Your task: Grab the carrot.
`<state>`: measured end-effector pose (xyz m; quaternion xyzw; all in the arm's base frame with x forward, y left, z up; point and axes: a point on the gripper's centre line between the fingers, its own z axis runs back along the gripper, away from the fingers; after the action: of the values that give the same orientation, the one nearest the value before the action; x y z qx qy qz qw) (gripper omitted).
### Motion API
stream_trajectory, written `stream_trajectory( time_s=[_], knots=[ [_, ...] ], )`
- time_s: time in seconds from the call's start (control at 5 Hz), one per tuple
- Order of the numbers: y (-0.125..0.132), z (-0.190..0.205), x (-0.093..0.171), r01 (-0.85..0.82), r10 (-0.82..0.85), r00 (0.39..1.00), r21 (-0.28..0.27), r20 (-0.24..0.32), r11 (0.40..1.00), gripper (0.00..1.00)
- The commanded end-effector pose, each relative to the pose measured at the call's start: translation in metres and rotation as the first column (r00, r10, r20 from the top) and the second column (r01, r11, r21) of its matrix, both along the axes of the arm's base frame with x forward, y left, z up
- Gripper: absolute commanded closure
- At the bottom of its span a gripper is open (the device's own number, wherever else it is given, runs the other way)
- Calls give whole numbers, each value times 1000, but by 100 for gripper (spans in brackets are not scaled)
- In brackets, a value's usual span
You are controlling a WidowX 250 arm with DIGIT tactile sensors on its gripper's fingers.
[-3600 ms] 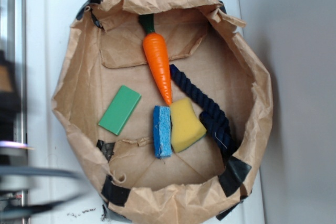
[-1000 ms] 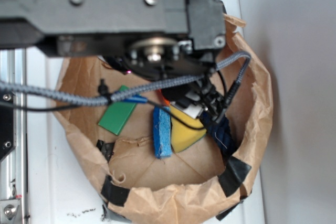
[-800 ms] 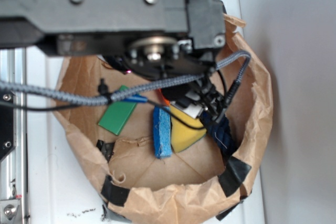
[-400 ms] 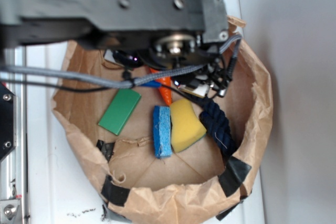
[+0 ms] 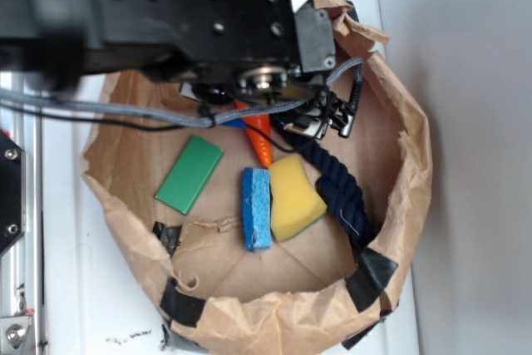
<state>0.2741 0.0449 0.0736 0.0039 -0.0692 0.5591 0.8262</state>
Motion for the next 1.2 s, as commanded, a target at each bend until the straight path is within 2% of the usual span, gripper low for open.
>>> stream_trajectory(
  time_s=[0.0, 0.2, 0.4, 0.6, 0.8, 1.0],
  knots=[
    [24, -11, 16, -50, 50, 997, -4, 62, 999, 0],
    [25, -25, 18, -60, 57, 996, 40, 75, 997, 0],
    [26, -24, 10, -77, 73, 996, 72, 49, 994, 0],
    [33, -5, -4, -48, 48, 999, 16, -1, 999, 0],
    [41, 7, -18, -38, 38, 999, -18, 7, 999, 0],
    [40, -5, -22, -38, 37, 999, 11, 39, 999, 0]
  ],
)
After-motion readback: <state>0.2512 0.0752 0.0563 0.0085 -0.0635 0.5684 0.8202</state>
